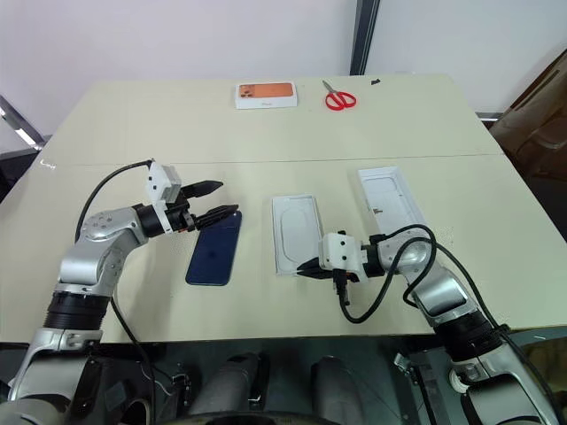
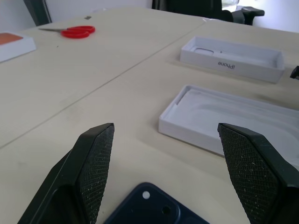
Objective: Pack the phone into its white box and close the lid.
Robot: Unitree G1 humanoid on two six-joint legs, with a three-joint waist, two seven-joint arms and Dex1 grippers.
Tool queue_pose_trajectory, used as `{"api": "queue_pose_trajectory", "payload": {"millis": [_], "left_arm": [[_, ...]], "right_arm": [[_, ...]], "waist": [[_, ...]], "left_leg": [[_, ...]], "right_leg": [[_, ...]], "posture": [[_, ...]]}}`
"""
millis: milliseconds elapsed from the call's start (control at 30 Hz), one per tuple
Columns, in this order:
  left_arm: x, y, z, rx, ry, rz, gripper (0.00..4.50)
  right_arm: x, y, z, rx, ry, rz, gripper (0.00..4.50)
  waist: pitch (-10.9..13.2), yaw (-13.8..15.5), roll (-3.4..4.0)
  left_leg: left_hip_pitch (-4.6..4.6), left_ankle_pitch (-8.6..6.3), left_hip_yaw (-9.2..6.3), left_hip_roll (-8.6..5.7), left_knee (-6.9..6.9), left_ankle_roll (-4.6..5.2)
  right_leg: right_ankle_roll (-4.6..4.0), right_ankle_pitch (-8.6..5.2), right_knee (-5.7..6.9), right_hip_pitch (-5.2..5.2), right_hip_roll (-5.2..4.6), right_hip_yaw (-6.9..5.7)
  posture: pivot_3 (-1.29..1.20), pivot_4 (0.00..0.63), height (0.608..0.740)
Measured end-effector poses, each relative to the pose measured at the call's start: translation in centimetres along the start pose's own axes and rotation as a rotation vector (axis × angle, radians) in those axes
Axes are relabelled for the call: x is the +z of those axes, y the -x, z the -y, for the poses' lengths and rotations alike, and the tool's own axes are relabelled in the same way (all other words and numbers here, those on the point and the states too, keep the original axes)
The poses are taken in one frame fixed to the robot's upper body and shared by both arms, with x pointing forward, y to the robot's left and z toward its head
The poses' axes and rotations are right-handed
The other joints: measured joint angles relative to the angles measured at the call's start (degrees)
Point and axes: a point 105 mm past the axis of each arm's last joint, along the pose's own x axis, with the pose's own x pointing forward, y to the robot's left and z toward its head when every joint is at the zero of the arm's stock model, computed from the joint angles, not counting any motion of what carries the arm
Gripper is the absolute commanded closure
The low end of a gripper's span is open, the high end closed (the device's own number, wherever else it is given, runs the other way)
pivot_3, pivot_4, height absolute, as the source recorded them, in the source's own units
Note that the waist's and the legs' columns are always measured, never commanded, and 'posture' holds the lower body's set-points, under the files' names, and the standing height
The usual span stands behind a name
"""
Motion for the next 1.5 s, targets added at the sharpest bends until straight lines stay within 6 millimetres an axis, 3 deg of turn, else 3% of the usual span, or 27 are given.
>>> {"api": "queue_pose_trajectory", "payload": {"millis": [67,233,300,467,600,667,767,1033,1167,1267,1433,1500], "left_arm": [[0.0,0.0,0.0,0.003,0.000,-0.001,0.75],[0.0,0.1,-0.1,0.011,0.000,-0.004,0.75],[-0.2,0.4,-0.4,0.019,0.009,-0.025,0.75],[-1.1,3.0,-2.1,0.082,0.164,-0.132,0.75],[-1.7,6.3,-3.8,0.155,0.348,-0.180,0.75],[-1.8,7.1,-4.2,0.171,0.410,-0.171,0.75],[-2.3,7.6,-4.2,0.179,0.494,-0.173,0.02],[-4.8,9.3,-1.7,0.110,0.726,-0.287,0.02],[-4.9,9.4,-0.8,0.066,0.819,-0.313,0.02],[-4.9,9.3,-0.6,0.064,0.828,-0.323,0.00],[-4.9,8.9,-0.3,0.050,0.833,-0.332,0.00],[-4.9,8.7,-0.2,0.049,0.832,-0.332,0.00]], "right_arm": [[0.0,-0.1,0.0,-0.001,-0.023,0.000,3.55],[0.7,-0.1,0.0,0.001,-0.044,0.028,1.02],[1.1,0.1,0.4,-0.016,-0.045,0.050,1.02],[4.8,0.8,4.3,-0.170,0.024,0.153,1.02],[6.4,-0.9,5.6,-0.237,0.029,0.212,1.02],[6.6,-2.2,5.7,-0.245,0.023,0.217,1.02],[7.0,-4.1,5.5,-0.228,0.043,0.210,0.96],[6.6,-8.2,4.4,-0.173,0.070,0.109,0.96],[5.7,-9.8,4.2,-0.140,0.052,0.021,0.96],[5.0,-10.5,3.9,-0.111,0.011,-0.013,1.80],[4.5,-11.0,4.3,-0.100,0.028,-0.052,4.47],[4.2,-11.1,4.6,-0.102,0.048,-0.083,4.47]], "waist": [[0.00,0.09,0.00],[0.00,-0.01,0.00],[0.00,-0.03,0.00],[0.01,-0.49,0.00],[0.01,-0.43,-0.01],[0.02,-0.24,0.00],[0.02,-0.06,0.00],[0.02,-0.71,0.00],[0.02,-0.50,0.00],[0.02,-0.33,0.00],[0.01,-0.37,0.00],[0.01,-0.34,0.00]], "left_leg": [[0.00,0.00,0.00,0.00,0.01,0.00],[0.00,0.00,0.00,0.00,0.00,0.00],[0.00,0.00,0.00,0.00,0.00,0.00],[0.03,0.00,0.00,0.03,-0.22,0.00],[0.03,0.08,-0.03,0.03,-0.37,-0.12],[0.03,0.15,-0.03,0.02,-0.36,-0.23],[0.03,0.18,-0.04,-0.02,-0.34,-0.29],[0.04,0.25,-0.03,0.01,-0.48,-0.41],[0.07,0.25,-0.04,-0.01,-0.45,-0.41],[0.07,0.25,-0.03,-0.02,-0.44,-0.41],[0.09,0.25,-0.03,-0.02,-0.45,-0.42],[0.11,0.25,-0.04,-0.02,-0.45,-0.42]], "right_leg": [[0.00,0.00,0.00,0.01,-0.01,0.00],[0.00,0.00,0.00,0.00,-0.01,0.00],[0.00,0.00,0.00,0.00,-0.01,0.00],[0.00,0.00,0.04,-0.14,0.04,0.03],[0.00,0.00,0.03,-0.21,0.04,0.01],[0.00,0.00,0.03,-0.20,0.03,0.00],[-0.01,0.00,0.03,-0.25,0.00,-0.01],[-0.02,0.01,0.14,-0.34,0.04,0.05],[-0.02,0.00,0.13,-0.47,0.03,0.03],[-0.02,0.00,0.10,-0.45,0.01,0.03],[-0.02,0.01,0.10,-0.45,0.01,0.03],[-0.02,0.00,0.10,-0.44,0.01,0.02]], "posture": [[0.00,0.150,0.734],[0.00,0.150,0.734],[0.00,0.150,0.734],[0.00,0.150,0.734],[0.00,0.150,0.734],[0.00,0.150,0.734],[0.00,0.150,0.734],[0.00,0.150,0.734],[0.00,0.150,0.734],[0.00,0.150,0.734],[0.00,0.150,0.734],[0.00,0.150,0.734]]}}
